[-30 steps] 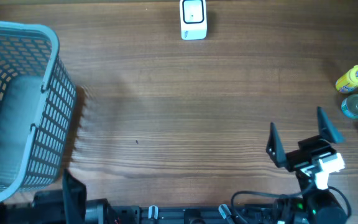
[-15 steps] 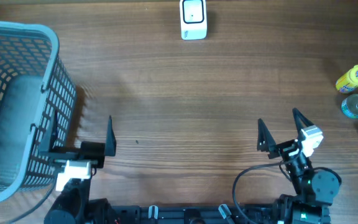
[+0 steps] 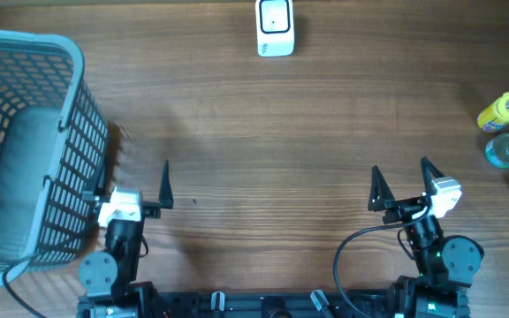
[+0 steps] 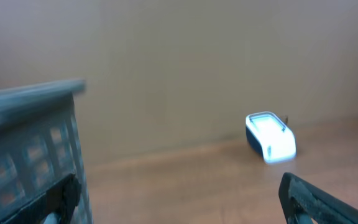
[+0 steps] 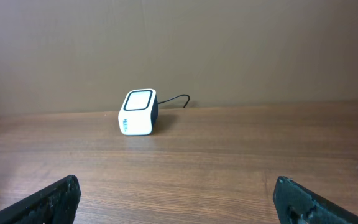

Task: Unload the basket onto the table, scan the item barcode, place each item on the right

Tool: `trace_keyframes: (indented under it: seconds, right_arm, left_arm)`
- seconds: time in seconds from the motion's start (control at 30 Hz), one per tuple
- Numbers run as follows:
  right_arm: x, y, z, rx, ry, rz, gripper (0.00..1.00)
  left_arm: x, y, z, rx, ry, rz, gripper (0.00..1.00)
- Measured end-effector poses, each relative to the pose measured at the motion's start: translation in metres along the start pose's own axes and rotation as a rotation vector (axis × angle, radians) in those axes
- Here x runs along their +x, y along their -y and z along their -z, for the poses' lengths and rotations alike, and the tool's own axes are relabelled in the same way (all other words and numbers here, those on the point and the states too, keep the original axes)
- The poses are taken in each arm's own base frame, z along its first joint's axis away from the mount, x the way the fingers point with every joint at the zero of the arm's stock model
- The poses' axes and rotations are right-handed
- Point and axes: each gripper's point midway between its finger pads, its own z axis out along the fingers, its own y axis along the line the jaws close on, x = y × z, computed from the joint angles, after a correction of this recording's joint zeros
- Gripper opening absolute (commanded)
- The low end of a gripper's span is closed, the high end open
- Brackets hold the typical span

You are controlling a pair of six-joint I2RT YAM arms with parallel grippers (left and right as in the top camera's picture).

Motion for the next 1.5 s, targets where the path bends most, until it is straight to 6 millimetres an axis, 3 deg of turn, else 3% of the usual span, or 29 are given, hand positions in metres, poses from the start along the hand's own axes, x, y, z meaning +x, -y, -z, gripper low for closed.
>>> trace_keyframes:
  seconds: [0.13, 0.27, 0.5, 0.57, 0.63, 0.67, 0.8, 0.9, 1.0, 1.5]
  right_arm:
    - [0.0, 0.0, 0.0, 0.003, 0.0, 0.0, 1.0]
    - [0.0, 0.001, 0.0, 0.003, 0.0, 0.0, 1.0]
    - [0.0, 0.0, 0.0, 0.001, 0.0, 0.0, 1.0]
    - [0.0, -0.015, -0.001, -0.056, 0.002, 0.003, 1.0]
    - [0.003, -0.043, -0.001, -0.171, -0.011, 0.002, 1.0]
    - [0.003, -0.046, -0.001, -0.183, -0.013, 0.002, 1.0]
    - [0.005, -0.046, -0.002, -0.174, -0.019, -0.008, 1.0]
    - [0.007, -0.026, -0.004, -0.055, -0.021, -0.058, 1.0]
    - [0.006, -0.021, -0.004, -0.022, -0.016, -0.059, 1.0]
    - [0.006, -0.018, -0.004, -0.005, -0.013, -0.076, 1.0]
  left_arm:
    - [0.049, 0.004, 0.005, 0.011, -0.199, 0.037, 1.0]
    - [0.072, 0.008, 0.011, 0.018, -0.297, 0.055, 1.0]
    - [0.092, 0.009, 0.013, 0.02, -0.384, 0.07, 1.0]
    - [0.096, 0.009, 0.013, 0.021, -0.399, 0.072, 1.0]
    - [0.096, 0.009, 0.013, 0.02, -0.4, 0.072, 1.0]
    - [0.096, 0.009, 0.013, 0.019, -0.401, 0.072, 1.0]
    - [0.096, 0.009, 0.013, 0.018, -0.401, 0.072, 1.0]
    - [0.096, 0.009, 0.013, 0.018, -0.401, 0.072, 1.0]
    - [0.096, 0.009, 0.013, 0.018, -0.401, 0.072, 1.0]
    - [0.096, 0.009, 0.013, 0.018, -0.401, 0.072, 1.0]
